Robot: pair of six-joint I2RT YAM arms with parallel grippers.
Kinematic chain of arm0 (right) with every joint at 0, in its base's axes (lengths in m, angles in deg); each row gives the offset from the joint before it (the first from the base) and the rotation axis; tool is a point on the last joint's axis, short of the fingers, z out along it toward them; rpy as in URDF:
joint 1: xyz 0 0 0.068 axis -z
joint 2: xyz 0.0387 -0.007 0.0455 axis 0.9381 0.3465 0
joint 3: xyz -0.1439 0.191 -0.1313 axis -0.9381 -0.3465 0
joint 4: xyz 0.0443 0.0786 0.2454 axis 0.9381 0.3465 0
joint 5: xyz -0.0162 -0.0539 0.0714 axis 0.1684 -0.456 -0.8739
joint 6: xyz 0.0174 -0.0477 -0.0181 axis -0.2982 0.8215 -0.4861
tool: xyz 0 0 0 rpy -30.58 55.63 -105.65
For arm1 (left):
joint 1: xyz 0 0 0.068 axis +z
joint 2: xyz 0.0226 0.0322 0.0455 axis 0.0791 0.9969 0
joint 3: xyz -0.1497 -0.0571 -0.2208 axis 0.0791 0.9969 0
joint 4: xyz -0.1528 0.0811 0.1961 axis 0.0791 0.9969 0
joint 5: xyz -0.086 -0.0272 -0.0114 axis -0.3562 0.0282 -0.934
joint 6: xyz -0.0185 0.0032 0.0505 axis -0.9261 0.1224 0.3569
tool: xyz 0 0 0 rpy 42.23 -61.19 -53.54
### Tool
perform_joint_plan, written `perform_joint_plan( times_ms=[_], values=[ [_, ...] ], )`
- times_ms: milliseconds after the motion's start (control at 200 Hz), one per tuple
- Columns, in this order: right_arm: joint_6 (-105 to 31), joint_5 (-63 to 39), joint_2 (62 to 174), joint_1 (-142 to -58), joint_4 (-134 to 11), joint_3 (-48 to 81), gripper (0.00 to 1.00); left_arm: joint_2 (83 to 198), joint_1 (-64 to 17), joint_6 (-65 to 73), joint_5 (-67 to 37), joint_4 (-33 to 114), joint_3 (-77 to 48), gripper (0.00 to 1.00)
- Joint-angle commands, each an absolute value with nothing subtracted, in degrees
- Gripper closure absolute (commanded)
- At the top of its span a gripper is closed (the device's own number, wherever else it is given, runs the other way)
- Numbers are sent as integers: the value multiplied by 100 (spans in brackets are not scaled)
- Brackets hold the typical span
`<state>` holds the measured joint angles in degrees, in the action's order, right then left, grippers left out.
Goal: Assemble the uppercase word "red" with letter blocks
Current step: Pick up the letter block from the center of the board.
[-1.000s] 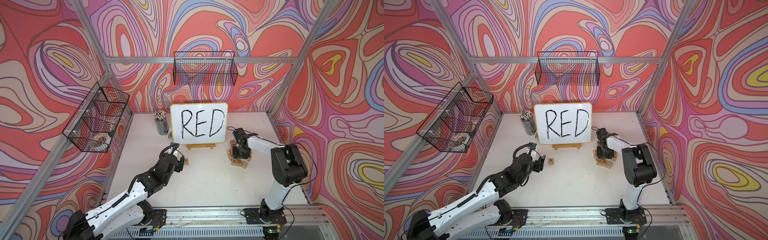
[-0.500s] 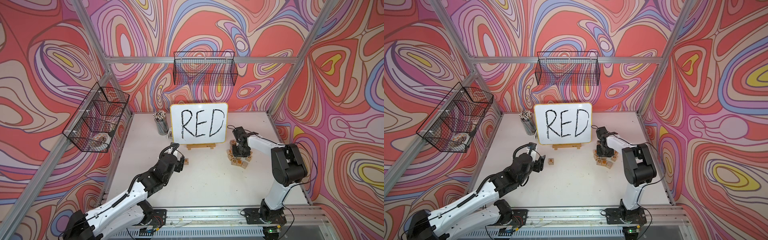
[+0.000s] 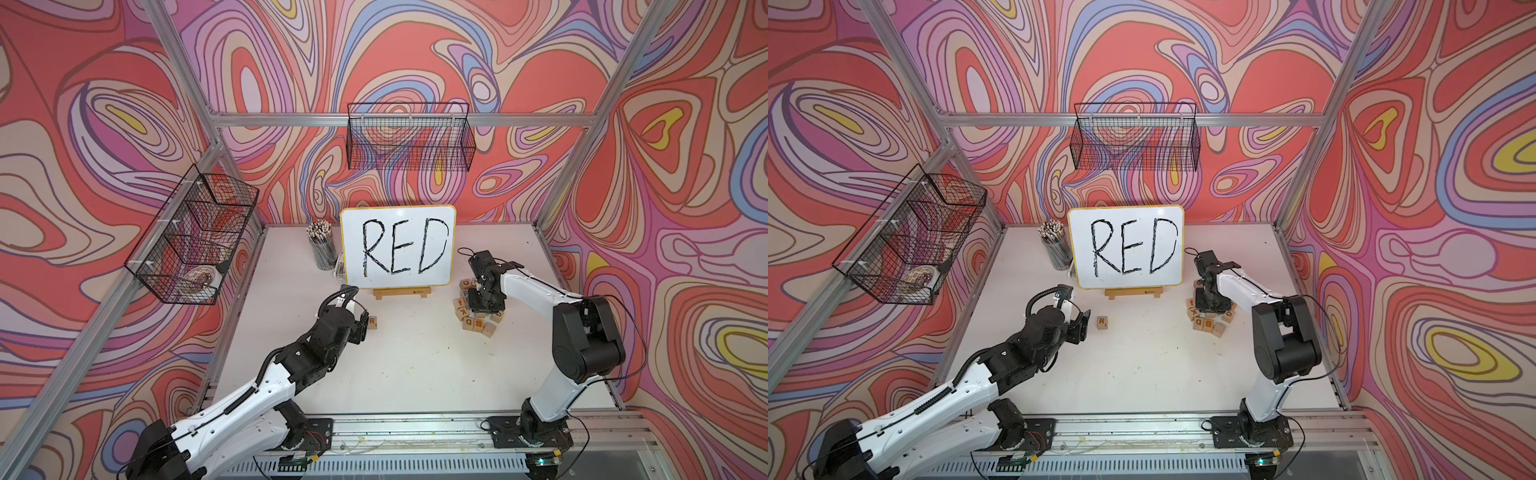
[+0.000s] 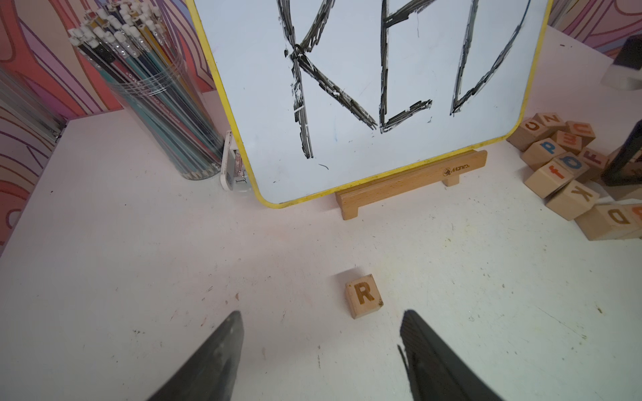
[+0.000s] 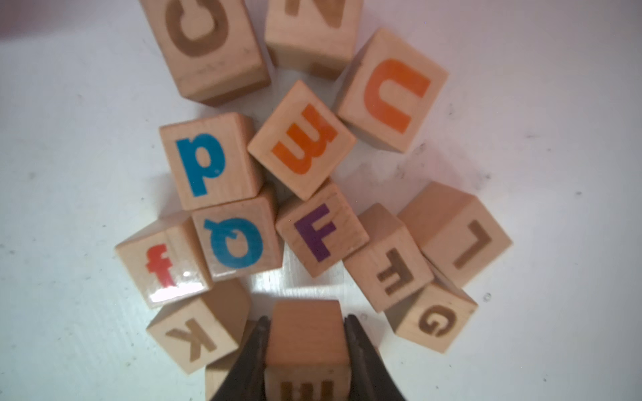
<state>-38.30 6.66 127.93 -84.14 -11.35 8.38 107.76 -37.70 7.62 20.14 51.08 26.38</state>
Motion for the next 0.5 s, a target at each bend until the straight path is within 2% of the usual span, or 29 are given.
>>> perform_joint_plan(
  times_ms=[0, 240, 496],
  values=[
    [-3966, 913, 12452, -8655, -648, 1234, 75, 10820, -3700, 671, 1941, 4950, 2735, 26],
    [-4871, 1020, 12426, -10042, -203, 1783, 75, 10760, -3611, 495, 1832, 4840, 2832, 26],
    [-5605, 950, 13324, -11297, -345, 2594, 74, 10478, -3525, 440, 1827, 4881, 3226, 26]
  ],
)
